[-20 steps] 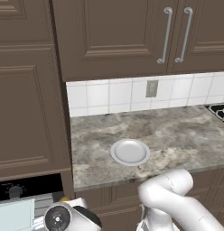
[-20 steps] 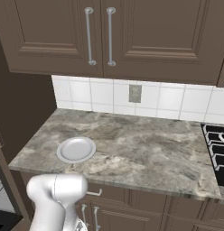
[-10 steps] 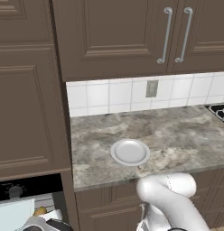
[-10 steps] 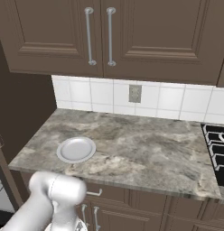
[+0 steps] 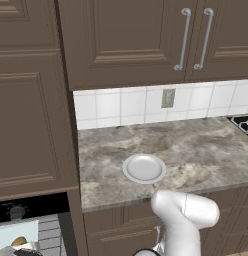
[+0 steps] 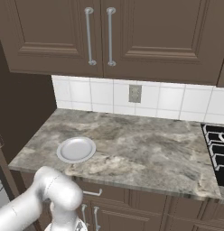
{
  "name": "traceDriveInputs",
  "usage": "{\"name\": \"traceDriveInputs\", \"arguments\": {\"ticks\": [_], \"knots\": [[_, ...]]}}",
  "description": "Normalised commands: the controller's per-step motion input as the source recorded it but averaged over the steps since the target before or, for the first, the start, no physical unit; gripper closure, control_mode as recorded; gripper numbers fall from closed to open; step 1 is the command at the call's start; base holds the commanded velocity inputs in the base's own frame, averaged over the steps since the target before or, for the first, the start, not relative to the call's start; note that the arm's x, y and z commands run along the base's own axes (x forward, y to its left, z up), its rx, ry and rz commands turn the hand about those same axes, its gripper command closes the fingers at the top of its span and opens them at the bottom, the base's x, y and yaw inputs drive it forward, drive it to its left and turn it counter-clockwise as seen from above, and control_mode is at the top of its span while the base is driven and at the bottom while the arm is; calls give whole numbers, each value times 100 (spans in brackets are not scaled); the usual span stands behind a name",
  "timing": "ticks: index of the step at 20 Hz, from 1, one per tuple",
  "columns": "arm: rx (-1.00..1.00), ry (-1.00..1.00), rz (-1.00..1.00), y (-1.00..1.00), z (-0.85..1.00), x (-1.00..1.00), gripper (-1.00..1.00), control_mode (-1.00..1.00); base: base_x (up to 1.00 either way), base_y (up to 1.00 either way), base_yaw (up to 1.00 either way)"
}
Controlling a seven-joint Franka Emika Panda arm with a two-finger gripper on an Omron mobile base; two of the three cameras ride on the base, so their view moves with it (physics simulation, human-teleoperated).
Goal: Place the potato on the rack of the oven.
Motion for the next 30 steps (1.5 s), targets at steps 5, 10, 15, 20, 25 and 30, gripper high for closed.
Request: {"name": "traceDriveInputs", "arguments": {"ticks": [5,10,15,20,25,30], "knots": [[0,1,-13,100,-36,2,100,-100,0,0,0],[0,0,-10,84,-37,16,100,-100,0,0,0],[0,-4,0,23,-18,42,100,-100,0,0,0],[0,0,0,5,0,21,100,-100,0,0,0],[0,-1,0,12,0,0,100,-100,0,0,0],[0,-8,0,12,12,-2,100,-100,0,0,0]]}}
